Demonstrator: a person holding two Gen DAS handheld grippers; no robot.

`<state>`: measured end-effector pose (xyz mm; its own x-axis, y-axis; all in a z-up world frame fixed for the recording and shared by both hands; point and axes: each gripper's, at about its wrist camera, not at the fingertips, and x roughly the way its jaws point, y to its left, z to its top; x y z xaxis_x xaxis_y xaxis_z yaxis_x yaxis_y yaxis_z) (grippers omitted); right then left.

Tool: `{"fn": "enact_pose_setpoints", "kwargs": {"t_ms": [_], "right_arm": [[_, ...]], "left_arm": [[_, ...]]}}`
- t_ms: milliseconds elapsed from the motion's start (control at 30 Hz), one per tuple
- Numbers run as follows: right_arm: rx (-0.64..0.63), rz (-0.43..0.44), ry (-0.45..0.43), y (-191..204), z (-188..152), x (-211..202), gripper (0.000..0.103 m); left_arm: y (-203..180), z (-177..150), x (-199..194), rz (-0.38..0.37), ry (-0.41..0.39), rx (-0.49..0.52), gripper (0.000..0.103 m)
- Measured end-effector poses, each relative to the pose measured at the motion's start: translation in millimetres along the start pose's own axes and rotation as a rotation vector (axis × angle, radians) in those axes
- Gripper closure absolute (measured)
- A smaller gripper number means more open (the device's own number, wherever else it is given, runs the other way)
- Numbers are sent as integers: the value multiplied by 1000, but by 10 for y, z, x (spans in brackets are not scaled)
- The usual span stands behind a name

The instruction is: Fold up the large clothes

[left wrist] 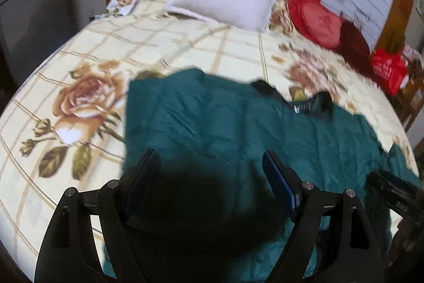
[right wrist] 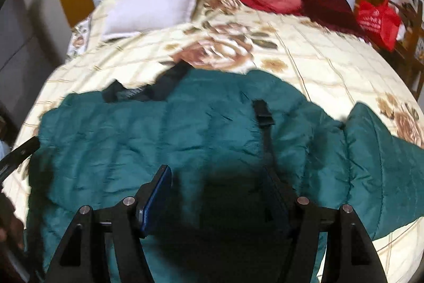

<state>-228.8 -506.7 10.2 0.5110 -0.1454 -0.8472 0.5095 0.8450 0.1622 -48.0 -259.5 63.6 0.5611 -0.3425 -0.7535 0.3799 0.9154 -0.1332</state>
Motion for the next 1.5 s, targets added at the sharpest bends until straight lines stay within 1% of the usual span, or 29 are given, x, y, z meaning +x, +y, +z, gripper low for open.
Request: {"fn": "enact_pose_setpoints", "kwargs": {"t_ms": [67,167,233,367,400,433,500,567,667,700,733,833,900,933,1033,1167,1333,1500], "right_arm": [[8,4,18,-30,-35,124,37],[-9,4,8,-58,-60,90,37],[-8,2,-1,-89,-73,-13,37],[7,14,-88,-128,-126,-403,37],[4,30,-116,-112,-145,-520,37],[0,45,-124,-76,-151,-572,37],[-26,80,-107,32,-198,-590,37],[-62,93,-73,158,-228,-495,37],[-78,59,-28,238,-258,-239,37],[-66,59,3,240,-290,-105,37],[-62,62,12,230,-314,-51,37],[-67,57,3,224,-319,-95,37],[-43,89,-13,167,-323,-244,37],[-35,88,-25,138,-331,-316,37],[-29,40,-69,35,-343,-519,35],[-4,12,-76,-161,-390,-698,35],[29,-11,-87,-367,-467,-828,35],[66,-24,-93,-580,-524,-914,35]], "left_arm": [[-62,-87,111,14,32,14,22],[-128,-146,197,52,38,48,22],[-130,-135,207,54,41,42,22],[-123,-154,214,54,42,38,22],[-130,-162,212,58,40,40,22],[-138,-165,216,62,39,42,22],[-145,-171,214,67,39,44,22],[-148,-173,218,70,38,45,22],[-153,-172,219,73,37,50,22],[-153,-171,214,73,37,51,22],[-154,-170,210,71,40,51,22],[-161,-176,135,58,53,44,22],[-183,-197,37,40,47,40,22],[-203,-209,-16,32,43,39,22],[-270,-240,-164,-3,33,27,22],[-440,-317,-358,-69,26,18,22],[-666,-401,-521,-101,18,56,22],[-785,-491,-584,-126,37,59,22]]}}
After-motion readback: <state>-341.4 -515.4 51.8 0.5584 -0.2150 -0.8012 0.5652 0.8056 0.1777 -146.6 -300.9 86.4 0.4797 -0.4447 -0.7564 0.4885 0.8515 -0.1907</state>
